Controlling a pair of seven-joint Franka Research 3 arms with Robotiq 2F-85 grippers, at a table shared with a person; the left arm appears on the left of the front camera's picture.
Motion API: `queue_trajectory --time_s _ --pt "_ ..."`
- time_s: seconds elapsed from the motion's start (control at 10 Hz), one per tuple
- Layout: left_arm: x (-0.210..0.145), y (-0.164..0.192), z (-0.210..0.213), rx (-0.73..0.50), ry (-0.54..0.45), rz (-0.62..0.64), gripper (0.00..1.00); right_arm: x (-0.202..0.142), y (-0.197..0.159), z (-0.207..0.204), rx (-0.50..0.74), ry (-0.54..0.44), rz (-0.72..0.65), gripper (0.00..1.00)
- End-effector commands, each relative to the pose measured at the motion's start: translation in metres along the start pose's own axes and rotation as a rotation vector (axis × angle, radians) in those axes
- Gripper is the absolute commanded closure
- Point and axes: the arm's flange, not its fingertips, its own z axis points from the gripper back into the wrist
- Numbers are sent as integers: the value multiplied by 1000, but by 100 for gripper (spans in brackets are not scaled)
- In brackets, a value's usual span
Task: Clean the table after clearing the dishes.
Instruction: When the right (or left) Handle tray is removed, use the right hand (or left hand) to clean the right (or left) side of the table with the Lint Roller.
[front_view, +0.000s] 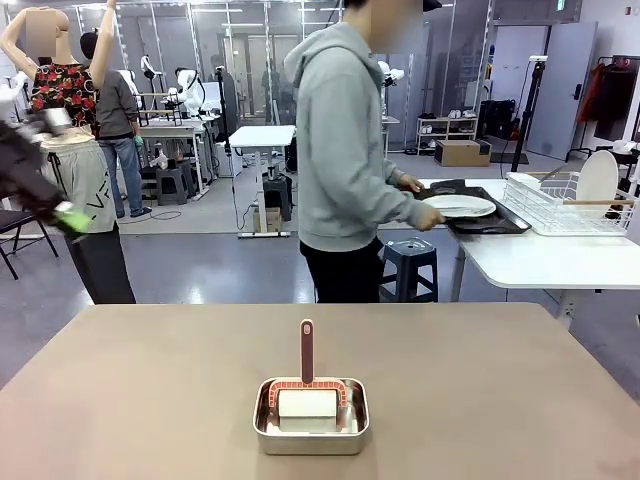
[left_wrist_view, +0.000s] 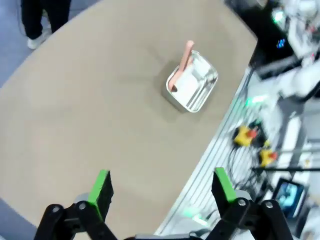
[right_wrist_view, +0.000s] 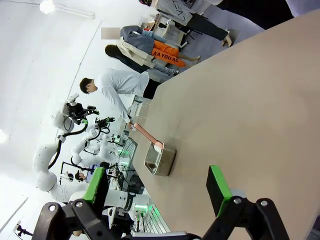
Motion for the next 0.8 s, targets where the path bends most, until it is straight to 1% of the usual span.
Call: queue_trajectory --time_s 0.0,0.1,0.2,0.3,0.4,0.5,0.6,0.7 --pt "43 -5 -40 113 160 -226 0 0 4 0 -2 5 4 0" --pt "67 -24 -75 125 242 -357 0 0 4 0 -2 5 4 0" --pt "80 -35 -102 141 310 -447 0 0 4 0 -2 5 4 0" --pt "88 -40 -125 161 362 -490 0 0 4 0 -2 5 4 0" --pt "93 -45 -142 120 370 -523 0 0 4 0 -2 5 4 0" --pt "96 -47 -156 119 391 -536 0 0 4 0 -2 5 4 0" --pt "95 -49 -161 101 404 -548 0 0 4 0 -2 5 4 0" --pt "103 -52 -159 102 400 -511 0 0 4 0 -2 5 4 0"
